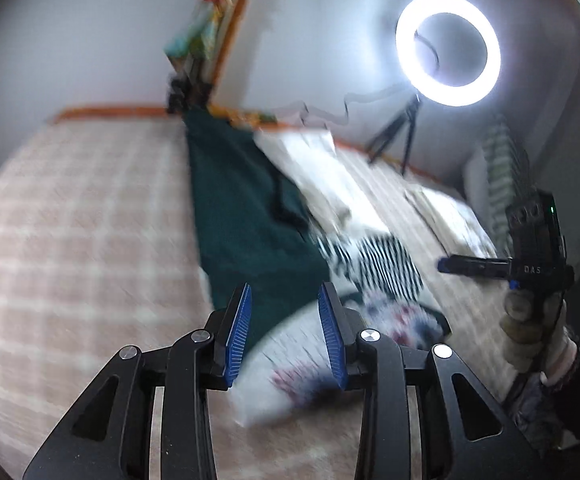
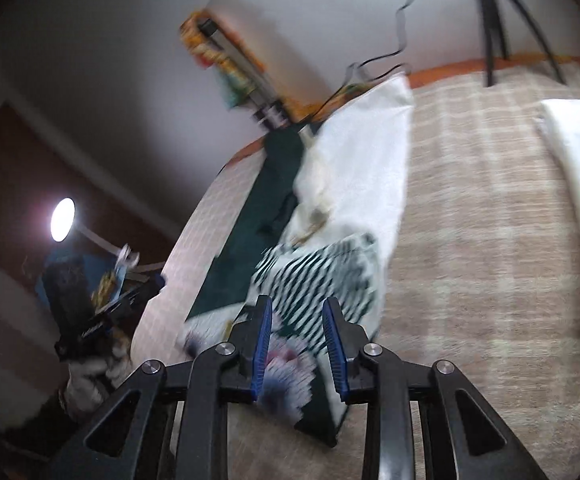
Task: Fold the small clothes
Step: 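Open both tools and carry them along the folded strip toward the collar, then close the left tool on the dark green collar end while the right tool grips the cream end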
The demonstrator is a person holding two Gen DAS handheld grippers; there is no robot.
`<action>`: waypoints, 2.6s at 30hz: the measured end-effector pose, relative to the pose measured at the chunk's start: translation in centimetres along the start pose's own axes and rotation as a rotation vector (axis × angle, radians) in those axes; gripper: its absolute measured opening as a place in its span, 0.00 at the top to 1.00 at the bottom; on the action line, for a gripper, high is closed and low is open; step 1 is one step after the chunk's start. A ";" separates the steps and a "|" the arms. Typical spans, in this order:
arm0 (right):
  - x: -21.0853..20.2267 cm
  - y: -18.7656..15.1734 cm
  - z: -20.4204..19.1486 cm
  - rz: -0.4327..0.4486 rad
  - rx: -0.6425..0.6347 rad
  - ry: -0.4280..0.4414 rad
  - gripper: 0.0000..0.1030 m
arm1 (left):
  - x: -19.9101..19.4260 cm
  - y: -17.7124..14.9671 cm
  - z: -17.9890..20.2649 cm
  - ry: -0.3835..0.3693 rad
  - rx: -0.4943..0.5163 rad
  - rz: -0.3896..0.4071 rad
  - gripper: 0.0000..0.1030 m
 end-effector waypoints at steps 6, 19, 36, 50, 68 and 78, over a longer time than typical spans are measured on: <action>4.4 -1.3 -1.1 -0.088 -0.149 -0.140 0.73 | 3.0 -1.3 1.2 0.035 0.061 -0.081 0.68; 2.6 1.1 2.1 -0.022 -0.078 -0.279 0.73 | 3.2 1.7 -3.6 0.176 0.005 -0.023 0.68; 2.8 9.3 6.2 0.038 -0.073 -0.315 0.44 | 8.6 10.3 -9.2 0.109 -0.105 -0.028 0.45; 7.1 16.6 11.9 0.021 -0.018 -0.349 0.43 | 15.6 14.7 -12.3 0.090 -0.143 -0.051 0.45; 12.0 23.5 13.5 0.031 -0.025 -0.344 0.43 | 20.7 21.0 -14.6 0.093 -0.111 -0.056 0.57; 13.0 24.8 13.8 0.028 -0.007 -0.327 0.76 | 21.7 21.8 -14.2 0.070 -0.112 -0.038 0.91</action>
Point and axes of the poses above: each gripper's, at about its wrist camera, not at the fingertips, and x roughly the way its jaws point, z to its right, y to its top, the point moved 5 cm from there along x, roughly the way its jaws point, and after that the axes turned 1 degree about x, right-handed, at the moved point
